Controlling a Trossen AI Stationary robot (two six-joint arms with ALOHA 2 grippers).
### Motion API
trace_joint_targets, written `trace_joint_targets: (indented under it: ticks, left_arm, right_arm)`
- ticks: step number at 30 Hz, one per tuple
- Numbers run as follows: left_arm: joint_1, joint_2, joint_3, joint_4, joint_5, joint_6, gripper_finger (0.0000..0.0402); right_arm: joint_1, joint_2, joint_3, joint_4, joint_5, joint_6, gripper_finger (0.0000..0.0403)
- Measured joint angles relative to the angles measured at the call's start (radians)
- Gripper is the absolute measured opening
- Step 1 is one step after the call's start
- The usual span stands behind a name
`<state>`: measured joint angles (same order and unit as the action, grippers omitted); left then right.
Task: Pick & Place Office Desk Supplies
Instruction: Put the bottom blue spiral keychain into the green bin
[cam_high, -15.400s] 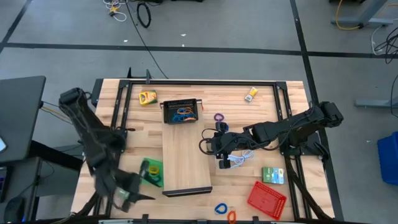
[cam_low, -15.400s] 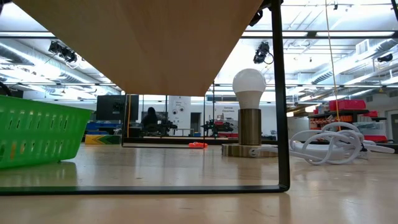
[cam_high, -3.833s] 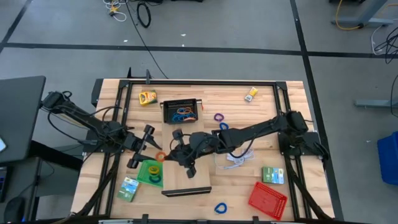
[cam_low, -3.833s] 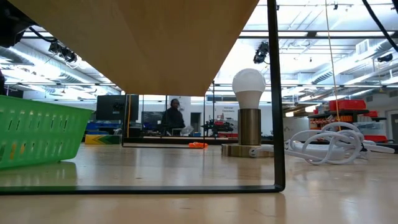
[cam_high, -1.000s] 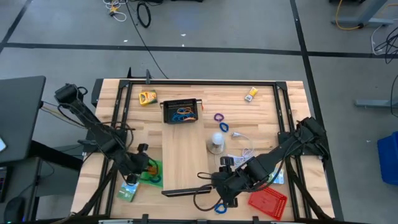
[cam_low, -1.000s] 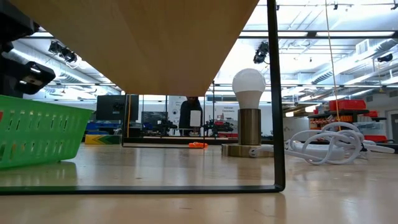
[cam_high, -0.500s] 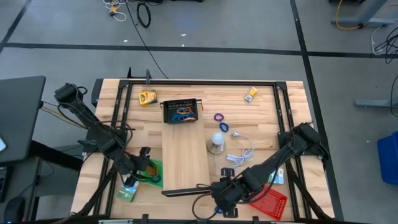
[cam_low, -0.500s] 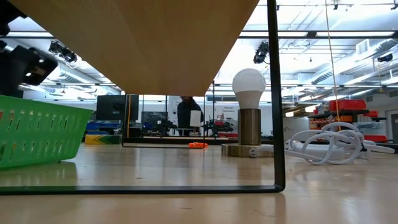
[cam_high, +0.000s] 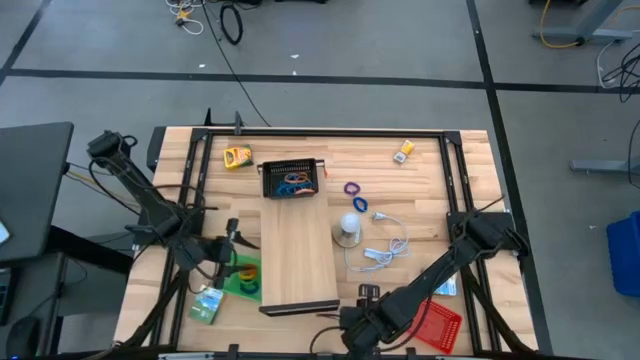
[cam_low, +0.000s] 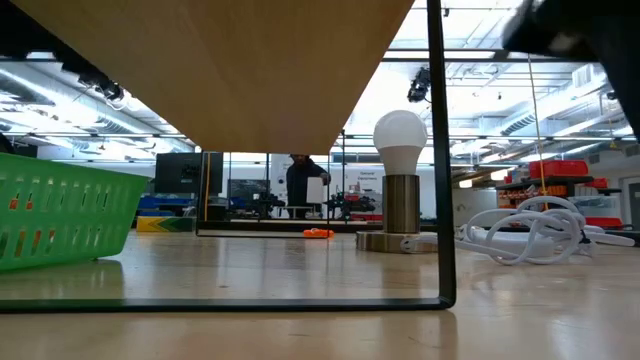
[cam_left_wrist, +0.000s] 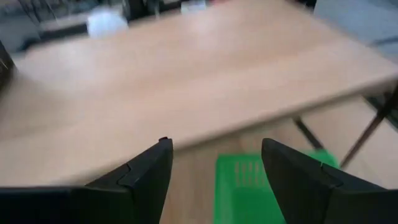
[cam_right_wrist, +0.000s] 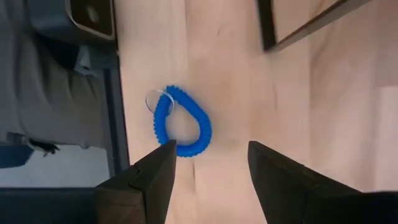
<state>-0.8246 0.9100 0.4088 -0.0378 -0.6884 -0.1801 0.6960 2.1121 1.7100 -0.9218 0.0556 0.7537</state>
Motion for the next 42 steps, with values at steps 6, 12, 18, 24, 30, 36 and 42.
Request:
trace_joint_targets:
  ticks: [6,12,18,24,30,36,42]
  left_arm:
    - [0.001,-0.029,0.0,0.116,-0.023,0.137,0.0254]
    - [0.0,-0.034,0.0,0.159,-0.039,0.196,0.0254]
    - [0.001,-0.034,0.0,0.159,-0.041,0.192,0.0254]
    - [0.001,-0.034,0.0,0.162,-0.044,0.197,0.0254]
    - [0.001,-0.034,0.0,0.163,-0.052,0.206,0.0254]
    - [0.001,-0.034,0.0,0.168,-0.074,0.228,0.0254]
    - [0.002,-0.034,0.0,0.187,-0.088,0.246,0.0254]
  right_arm:
    - [0.015,0.08,0.0,0.062,-0.013,0.007,0.0205]
    - [0.015,0.125,0.0,0.063,-0.009,0.026,0.0205]
    - [0.016,0.137,0.003,0.048,0.05,0.035,0.0193]
    - [0.019,0.142,0.004,0.026,0.058,0.039,0.01]
    - [0.037,0.143,0.004,0.019,0.047,0.026,0.0016]
    - [0.076,0.124,-0.001,0.004,0.001,0.026,0.0005]
    - [0.101,0.099,-0.002,0.009,0.078,0.028,0.0002]
